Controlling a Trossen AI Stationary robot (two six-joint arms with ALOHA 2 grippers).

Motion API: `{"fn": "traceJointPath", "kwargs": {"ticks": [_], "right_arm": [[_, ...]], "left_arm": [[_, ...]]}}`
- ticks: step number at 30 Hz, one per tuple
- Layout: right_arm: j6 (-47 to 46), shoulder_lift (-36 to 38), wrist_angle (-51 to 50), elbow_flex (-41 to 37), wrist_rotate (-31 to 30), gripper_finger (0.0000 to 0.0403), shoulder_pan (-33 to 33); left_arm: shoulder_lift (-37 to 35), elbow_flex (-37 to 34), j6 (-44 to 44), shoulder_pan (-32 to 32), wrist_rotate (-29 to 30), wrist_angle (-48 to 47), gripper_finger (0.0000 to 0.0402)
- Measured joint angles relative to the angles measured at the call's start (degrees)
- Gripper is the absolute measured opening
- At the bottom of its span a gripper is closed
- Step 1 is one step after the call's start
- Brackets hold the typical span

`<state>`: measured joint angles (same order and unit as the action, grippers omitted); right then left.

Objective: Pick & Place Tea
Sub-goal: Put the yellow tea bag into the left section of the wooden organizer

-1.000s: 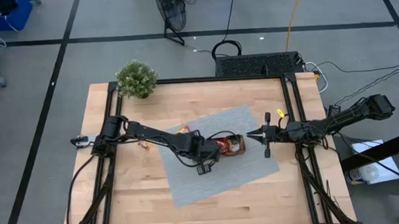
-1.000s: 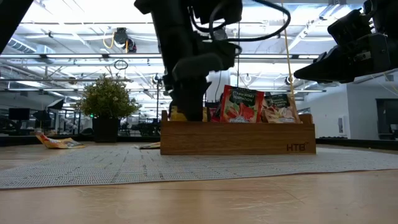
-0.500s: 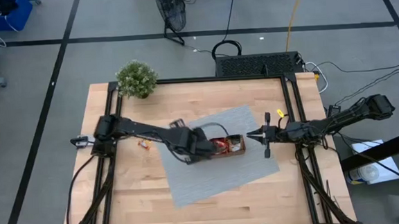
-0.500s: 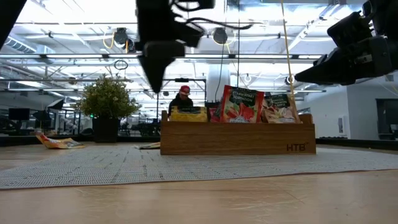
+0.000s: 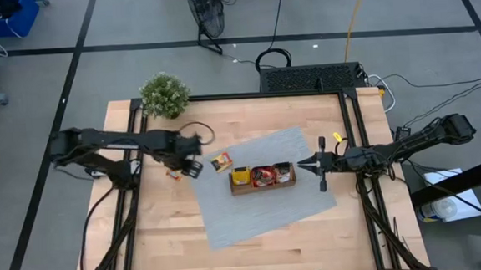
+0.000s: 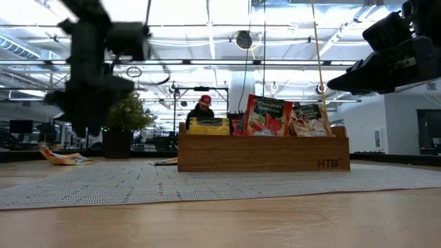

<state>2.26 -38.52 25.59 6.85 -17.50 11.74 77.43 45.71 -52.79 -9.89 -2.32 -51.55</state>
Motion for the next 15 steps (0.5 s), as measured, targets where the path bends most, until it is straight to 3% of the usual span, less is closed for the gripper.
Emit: {"fn": "traceJointPath", "kwargs": {"ticks": [6,15], "right_arm": [[0.1,0.0,1.5,0.0,0.0,0.0018,0.0],[0.1,0.0,1.2,0.0,0.0,0.0018,0.0]], "left_arm": [[-4.9,-10.4,-6.0,-7.4,-1.9,2.3,0.0210],[-4.7,-14.2,-7.4,-9.1,-2.2,2.4,0.0214]]}}
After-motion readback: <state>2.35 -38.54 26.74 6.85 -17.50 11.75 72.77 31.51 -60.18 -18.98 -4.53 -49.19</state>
